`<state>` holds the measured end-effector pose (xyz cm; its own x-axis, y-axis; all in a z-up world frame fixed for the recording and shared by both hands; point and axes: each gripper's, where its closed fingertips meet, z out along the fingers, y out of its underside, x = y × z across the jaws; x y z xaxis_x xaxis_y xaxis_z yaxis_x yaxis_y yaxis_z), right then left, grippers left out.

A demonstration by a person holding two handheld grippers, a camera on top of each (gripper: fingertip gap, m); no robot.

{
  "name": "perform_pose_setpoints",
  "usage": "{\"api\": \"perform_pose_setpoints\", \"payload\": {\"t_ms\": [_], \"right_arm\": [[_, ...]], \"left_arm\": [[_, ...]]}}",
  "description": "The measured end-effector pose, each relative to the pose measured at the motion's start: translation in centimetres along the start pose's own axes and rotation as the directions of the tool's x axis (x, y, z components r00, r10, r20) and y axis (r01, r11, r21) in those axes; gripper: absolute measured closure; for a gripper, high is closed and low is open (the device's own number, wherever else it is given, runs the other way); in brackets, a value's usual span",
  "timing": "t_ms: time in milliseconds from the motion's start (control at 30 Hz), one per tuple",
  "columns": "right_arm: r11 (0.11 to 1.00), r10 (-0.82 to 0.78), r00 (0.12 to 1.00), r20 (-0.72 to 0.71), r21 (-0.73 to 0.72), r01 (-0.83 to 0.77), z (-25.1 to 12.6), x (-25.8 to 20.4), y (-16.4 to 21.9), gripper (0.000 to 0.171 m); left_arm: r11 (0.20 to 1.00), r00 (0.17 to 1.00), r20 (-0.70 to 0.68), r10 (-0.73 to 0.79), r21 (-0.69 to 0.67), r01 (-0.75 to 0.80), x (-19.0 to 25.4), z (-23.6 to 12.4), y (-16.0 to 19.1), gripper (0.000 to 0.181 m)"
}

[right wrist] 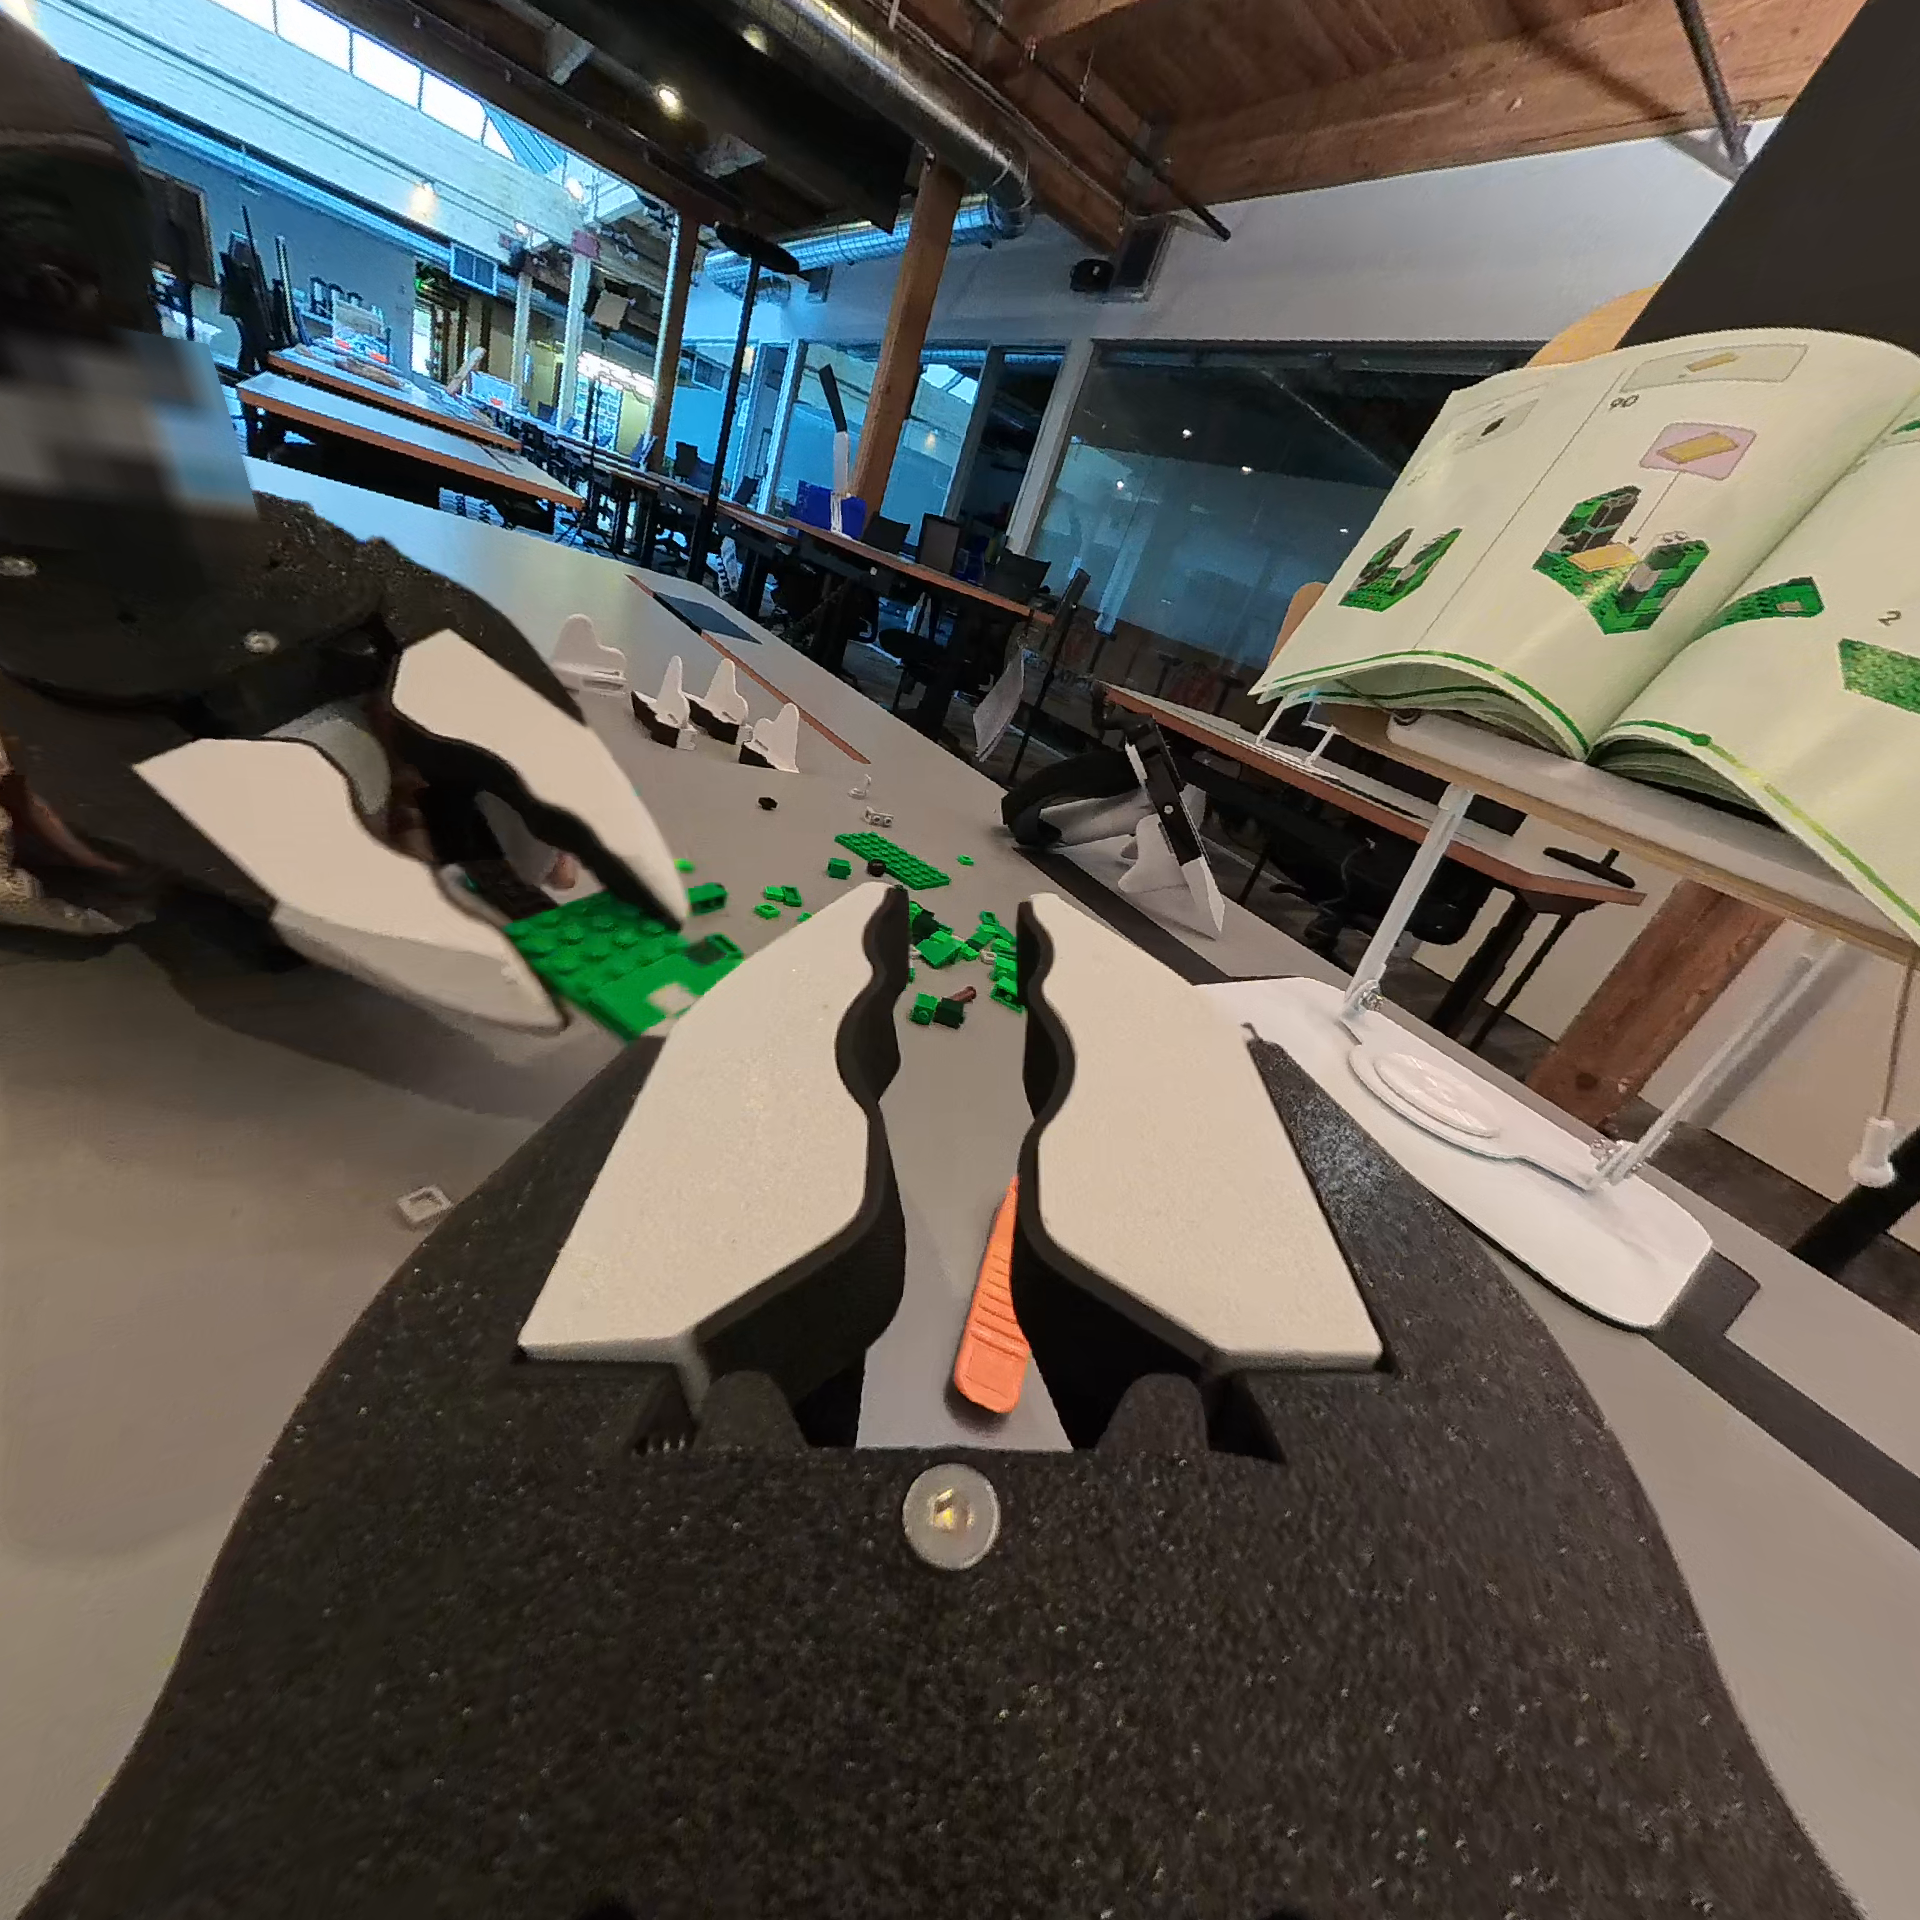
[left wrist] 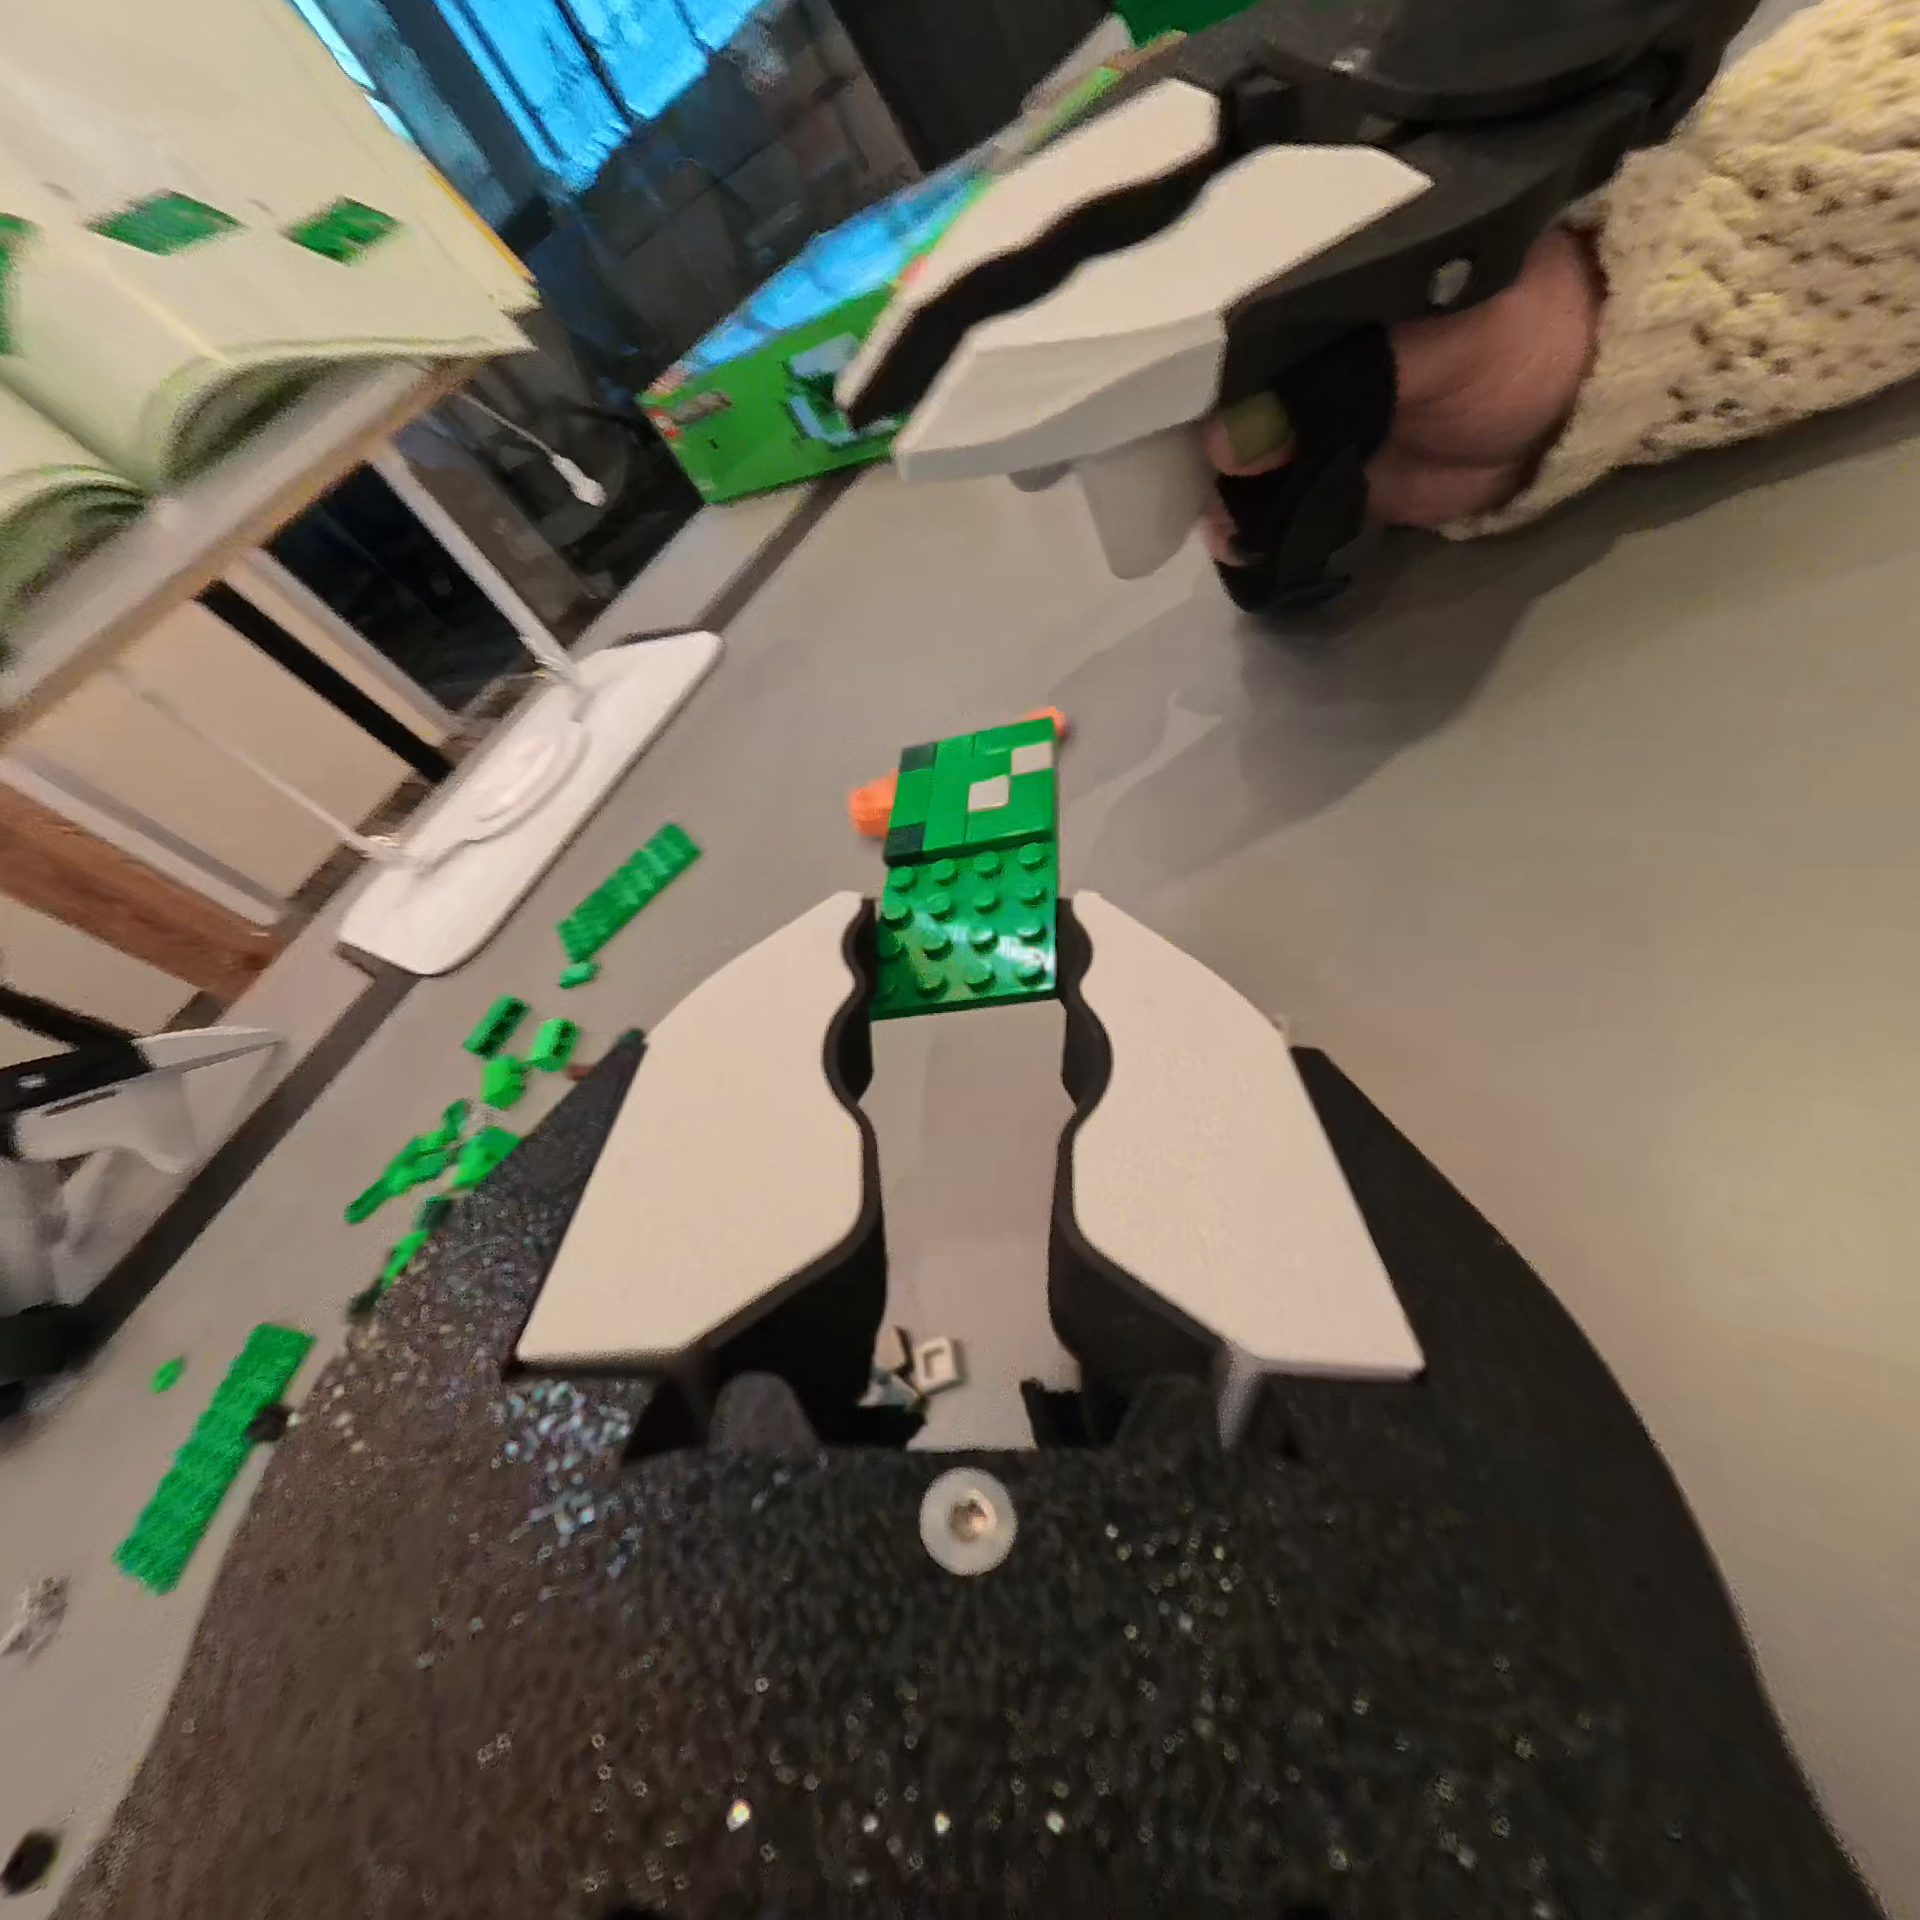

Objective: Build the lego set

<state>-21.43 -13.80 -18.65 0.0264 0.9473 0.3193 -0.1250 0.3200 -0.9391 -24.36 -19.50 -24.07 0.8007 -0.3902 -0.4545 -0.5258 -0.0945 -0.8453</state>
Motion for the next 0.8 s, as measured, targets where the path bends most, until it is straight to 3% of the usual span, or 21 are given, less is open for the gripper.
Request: {"api": "perform_pose_setpoints", "payload": {"t_ms": [133,267,433,567,700,800], "right_arm": [[1.0,-0.002,1.0,-0.014,-0.015,0.002,0.0,0.2,0.2,0.152],[0.997,-0.013,1.0,0.02,-0.075,0.015,0.4,-0.3,0.8,0.163],[0.972,-0.002,0.981,0.196,-0.229,0.047,3.5,-2.2,1.5,0.166],[0.917,0.101,0.881,0.462,-0.386,0.097,7.6,-4.7,1.9,0.165],[0.8,0.197,0.81,0.552,-0.568,0.193,13.6,-4.8,3.5,0.16],[0.58,0.41,0.817,0.405,-0.807,0.109,18.1,-4.3,6.1,0.163]], "left_arm": [[0.997,0.984,-0.176,0.028,-0.066,-0.04,3.1,-1.1,0.8,0.149],[0.989,0.967,-0.239,0.084,-0.099,-0.11,4.6,-2.7,1.2,0.149],[0.965,0.941,-0.278,0.193,-0.119,-0.233,5.3,-5.0,1.3,0.149],[0.967,0.952,-0.26,0.163,-0.151,-0.206,4.6,-6.1,2.1,0.149],[0.978,0.966,-0.247,0.079,-0.166,-0.123,3.6,-6.4,3.2,0.149],[0.986,0.972,-0.231,0.046,-0.143,-0.08,3.2,-6.4,3.1,0.149]]}}
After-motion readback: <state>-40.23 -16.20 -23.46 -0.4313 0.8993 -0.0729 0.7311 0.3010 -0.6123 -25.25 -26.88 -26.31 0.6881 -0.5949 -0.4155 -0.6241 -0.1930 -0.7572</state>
